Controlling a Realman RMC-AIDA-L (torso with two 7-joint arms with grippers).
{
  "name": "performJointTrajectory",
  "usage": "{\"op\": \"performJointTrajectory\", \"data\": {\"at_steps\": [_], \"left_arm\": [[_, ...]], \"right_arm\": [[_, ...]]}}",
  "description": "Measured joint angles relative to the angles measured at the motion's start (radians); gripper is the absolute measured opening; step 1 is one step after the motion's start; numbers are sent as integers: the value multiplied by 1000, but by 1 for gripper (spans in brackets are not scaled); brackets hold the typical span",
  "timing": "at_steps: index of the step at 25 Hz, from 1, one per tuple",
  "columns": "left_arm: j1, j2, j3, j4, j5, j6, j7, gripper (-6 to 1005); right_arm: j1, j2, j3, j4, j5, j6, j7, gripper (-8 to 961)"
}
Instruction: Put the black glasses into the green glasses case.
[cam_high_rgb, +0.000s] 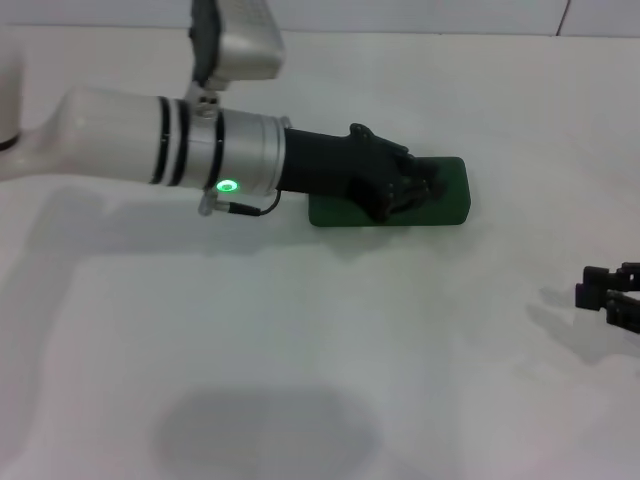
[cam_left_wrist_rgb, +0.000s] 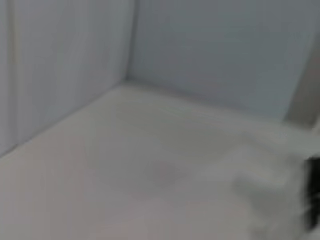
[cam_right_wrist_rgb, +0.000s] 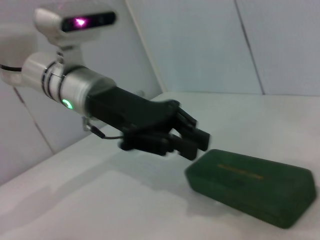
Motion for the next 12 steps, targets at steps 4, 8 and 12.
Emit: {"op": "performJointTrajectory", "data": {"at_steps": [4, 8, 12], "left_arm": [[72, 14, -4, 59, -102, 178, -38, 258], [150, 38, -5, 62, -166, 339, 7, 268], [239, 45, -11, 61, -179, 456, 156, 324]], "right_arm": [[4, 4, -2, 0, 36, -105, -63, 347], [6, 8, -43, 1, 127, -198, -113, 353], [15, 8, -179, -9, 239, -209, -112, 360]]}}
